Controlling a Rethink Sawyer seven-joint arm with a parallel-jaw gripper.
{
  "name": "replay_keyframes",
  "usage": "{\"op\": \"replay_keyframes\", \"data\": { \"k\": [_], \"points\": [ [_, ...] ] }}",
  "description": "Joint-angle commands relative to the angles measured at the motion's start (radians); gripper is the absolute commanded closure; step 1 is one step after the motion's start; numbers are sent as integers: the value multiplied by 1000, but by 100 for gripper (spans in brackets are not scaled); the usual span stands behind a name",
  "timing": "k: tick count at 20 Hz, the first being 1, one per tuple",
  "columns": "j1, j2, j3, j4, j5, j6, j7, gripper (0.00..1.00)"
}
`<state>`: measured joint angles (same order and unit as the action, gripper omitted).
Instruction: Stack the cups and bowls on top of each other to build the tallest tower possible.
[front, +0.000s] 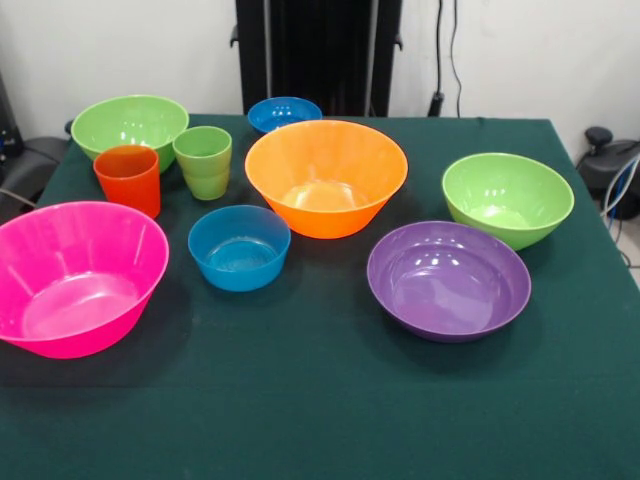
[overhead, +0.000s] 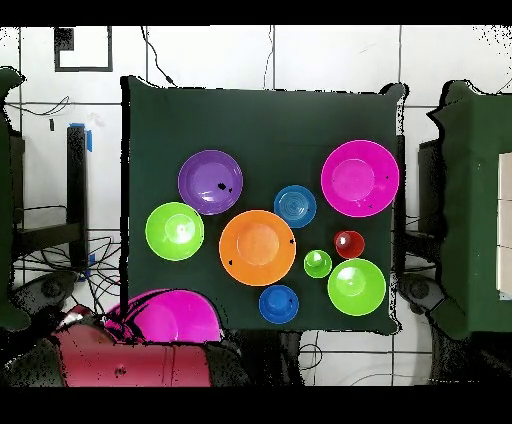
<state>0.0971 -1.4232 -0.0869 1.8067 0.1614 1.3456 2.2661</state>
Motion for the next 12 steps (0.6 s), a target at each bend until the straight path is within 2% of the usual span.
{"op": "replay_keyframes", "data": {
  "k": [1, 9, 12],
  "points": [
    [-23, 191, 109, 4, -75, -74, -21, 100],
    [-31, 314, 149, -54, -214, -274, -85, 100],
    [-33, 330, 156, -65, -238, -289, -93, 100]
  ]
}}
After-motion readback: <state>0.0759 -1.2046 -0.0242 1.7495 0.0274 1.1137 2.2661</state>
